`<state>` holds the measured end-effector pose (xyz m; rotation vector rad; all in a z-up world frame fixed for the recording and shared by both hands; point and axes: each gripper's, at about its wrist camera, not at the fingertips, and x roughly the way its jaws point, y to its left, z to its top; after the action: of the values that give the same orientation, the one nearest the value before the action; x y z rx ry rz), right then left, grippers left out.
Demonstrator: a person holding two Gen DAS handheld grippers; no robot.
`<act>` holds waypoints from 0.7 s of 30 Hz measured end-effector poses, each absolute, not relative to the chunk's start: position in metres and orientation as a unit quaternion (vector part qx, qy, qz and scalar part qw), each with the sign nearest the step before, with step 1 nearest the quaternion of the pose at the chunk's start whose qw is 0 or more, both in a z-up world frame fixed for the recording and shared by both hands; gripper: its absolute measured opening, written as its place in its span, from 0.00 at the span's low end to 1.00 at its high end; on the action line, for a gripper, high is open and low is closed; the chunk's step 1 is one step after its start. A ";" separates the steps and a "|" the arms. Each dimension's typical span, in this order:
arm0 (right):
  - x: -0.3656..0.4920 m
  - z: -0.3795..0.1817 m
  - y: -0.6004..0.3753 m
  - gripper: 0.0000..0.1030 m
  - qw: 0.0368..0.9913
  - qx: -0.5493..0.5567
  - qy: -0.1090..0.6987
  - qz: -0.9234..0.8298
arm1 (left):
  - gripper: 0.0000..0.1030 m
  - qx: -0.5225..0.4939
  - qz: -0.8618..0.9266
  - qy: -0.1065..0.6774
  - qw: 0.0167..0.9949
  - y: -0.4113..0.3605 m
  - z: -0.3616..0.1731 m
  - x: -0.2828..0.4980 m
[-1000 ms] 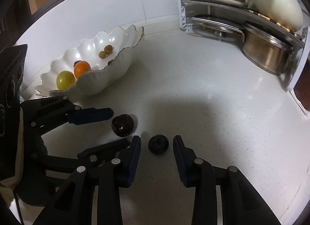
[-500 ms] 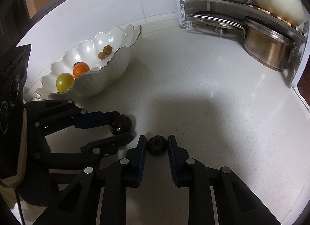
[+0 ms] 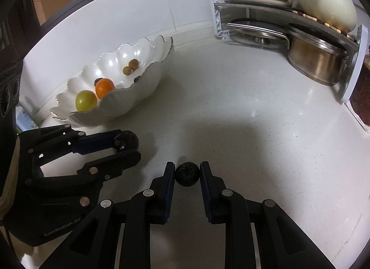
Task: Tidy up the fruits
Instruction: 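Carry the dark plum and small dark berry with both grippers over the white bowl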
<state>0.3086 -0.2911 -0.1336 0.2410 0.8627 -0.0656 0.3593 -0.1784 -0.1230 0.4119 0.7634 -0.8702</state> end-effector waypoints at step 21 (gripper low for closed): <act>0.270 -0.075 -0.259 0.23 0.925 0.087 0.369 0.005 | 0.27 0.104 -0.317 0.342 0.878 -0.117 -0.068 0.318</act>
<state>0.2696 -0.2586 -0.0746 0.1780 0.7579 0.0111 0.3175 -0.1173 -0.0677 0.2169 0.7139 -0.6603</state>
